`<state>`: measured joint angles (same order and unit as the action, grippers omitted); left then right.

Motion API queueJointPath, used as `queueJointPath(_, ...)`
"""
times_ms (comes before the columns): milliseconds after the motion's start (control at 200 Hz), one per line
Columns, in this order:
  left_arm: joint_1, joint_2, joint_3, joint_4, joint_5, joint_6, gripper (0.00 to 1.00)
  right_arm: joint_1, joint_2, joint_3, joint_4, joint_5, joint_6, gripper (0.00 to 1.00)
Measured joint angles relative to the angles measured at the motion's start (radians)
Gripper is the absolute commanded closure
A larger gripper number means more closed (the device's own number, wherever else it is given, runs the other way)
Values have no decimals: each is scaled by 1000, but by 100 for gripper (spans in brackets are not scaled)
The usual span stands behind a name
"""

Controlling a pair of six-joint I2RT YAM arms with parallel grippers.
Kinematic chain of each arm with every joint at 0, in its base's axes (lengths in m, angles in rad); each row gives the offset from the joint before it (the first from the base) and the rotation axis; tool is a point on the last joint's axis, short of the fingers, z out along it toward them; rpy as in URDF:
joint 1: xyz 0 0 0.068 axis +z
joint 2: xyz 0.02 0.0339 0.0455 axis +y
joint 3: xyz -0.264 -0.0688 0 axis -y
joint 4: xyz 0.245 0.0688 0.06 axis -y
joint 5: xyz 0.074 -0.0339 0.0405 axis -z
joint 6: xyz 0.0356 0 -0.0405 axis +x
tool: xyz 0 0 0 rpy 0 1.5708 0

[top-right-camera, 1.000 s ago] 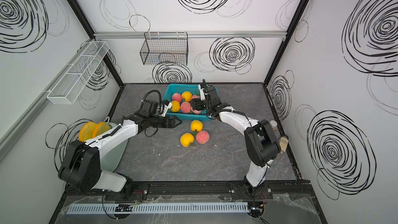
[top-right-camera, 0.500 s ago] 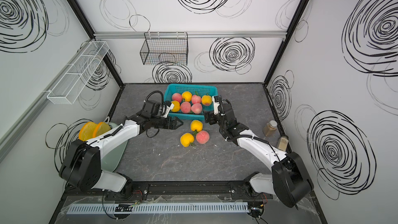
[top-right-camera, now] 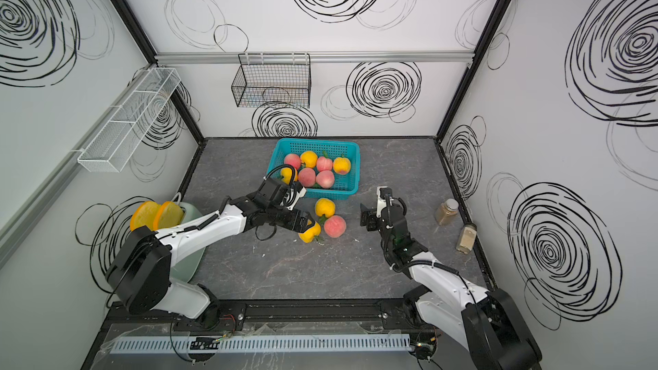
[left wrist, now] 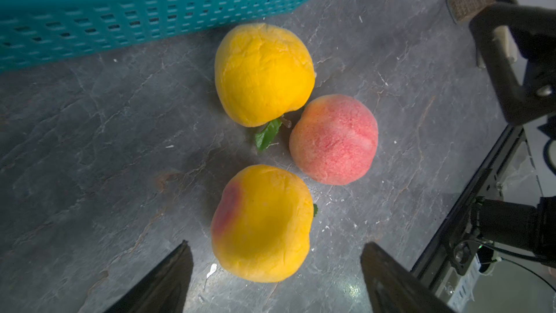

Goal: Put the peaches into the basket
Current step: Place the peach in the basket, then pick up the peach from the center of the board.

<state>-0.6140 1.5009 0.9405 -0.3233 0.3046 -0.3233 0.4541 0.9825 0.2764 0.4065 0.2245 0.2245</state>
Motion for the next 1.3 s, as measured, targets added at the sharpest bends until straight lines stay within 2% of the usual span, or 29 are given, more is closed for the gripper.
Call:
queueJointPath(385,-57,133,14,-44,-81,4,8,-27,-45,-11,13,8,11,9)
queueJointPath(695,-69,169,25,-42,-84,10,11,-37,-44,-11,13,5,14,9)
queueJointPath(950,-69,194,37,-41,-78,17,21,-45,-9,-11,13,-5,15,9)
queueJointPath(1181,-69,194,40,-40,-61,29,44,-46,20,-8,13,-12,18,9)
queueJointPath(1301,-68,194,40,-39,-53,31,47,-47,20,-8,14,-15,19,9)
